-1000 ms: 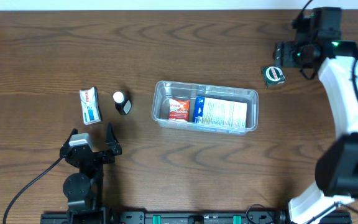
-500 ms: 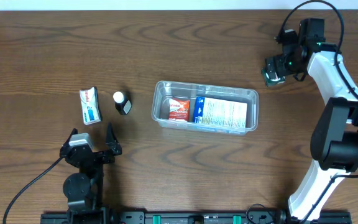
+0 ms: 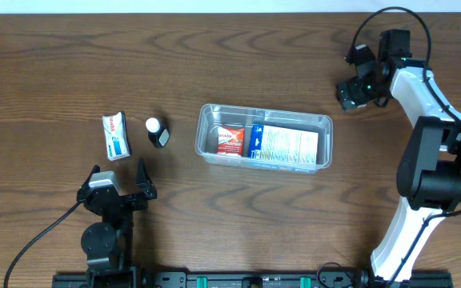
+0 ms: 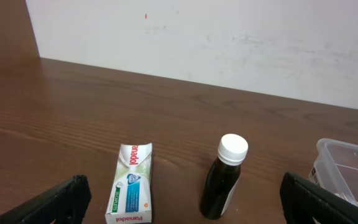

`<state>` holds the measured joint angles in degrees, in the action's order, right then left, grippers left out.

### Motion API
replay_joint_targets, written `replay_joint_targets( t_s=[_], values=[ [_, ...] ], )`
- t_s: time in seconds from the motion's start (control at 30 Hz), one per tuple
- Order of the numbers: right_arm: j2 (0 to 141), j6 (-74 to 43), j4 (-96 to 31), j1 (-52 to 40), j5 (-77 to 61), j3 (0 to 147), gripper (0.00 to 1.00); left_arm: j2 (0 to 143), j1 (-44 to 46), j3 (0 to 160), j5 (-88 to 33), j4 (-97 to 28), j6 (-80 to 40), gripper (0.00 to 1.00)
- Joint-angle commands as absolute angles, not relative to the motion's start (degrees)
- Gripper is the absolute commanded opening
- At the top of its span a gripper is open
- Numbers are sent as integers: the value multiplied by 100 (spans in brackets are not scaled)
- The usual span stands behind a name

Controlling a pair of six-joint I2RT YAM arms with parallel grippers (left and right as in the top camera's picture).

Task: Pack container
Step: 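Move right gripper to the green Zam-Buk box and grasp it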

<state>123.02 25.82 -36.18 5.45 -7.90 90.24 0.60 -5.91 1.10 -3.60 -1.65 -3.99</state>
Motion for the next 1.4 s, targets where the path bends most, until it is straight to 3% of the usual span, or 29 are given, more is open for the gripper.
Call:
replay_joint_targets(
  t_s=[0.0,0.1,0.3,0.73,0.97,1.37],
  values=[
    [12381,2663,-3612,572,-972,9008,99,27,-604,23,-377,-375,-301,98],
    [12414,2661,-3594,572,-969,8976,98,27,-604,23,-377,-375,-301,98],
    [12497,2578,-3548,574,-969,8947,75,27,-604,23,-377,-375,-301,98],
    [12720,2532,-3540,567,-993,8945,72,27,-604,23,-377,-375,-301,98],
    [12720,2532,-3529,567,-991,8945,54,27,-604,23,-377,-375,-301,98],
    [12525,1549,-3760,561,-1122,9310,52,27,-604,23,-377,-375,-301,98]
  ],
)
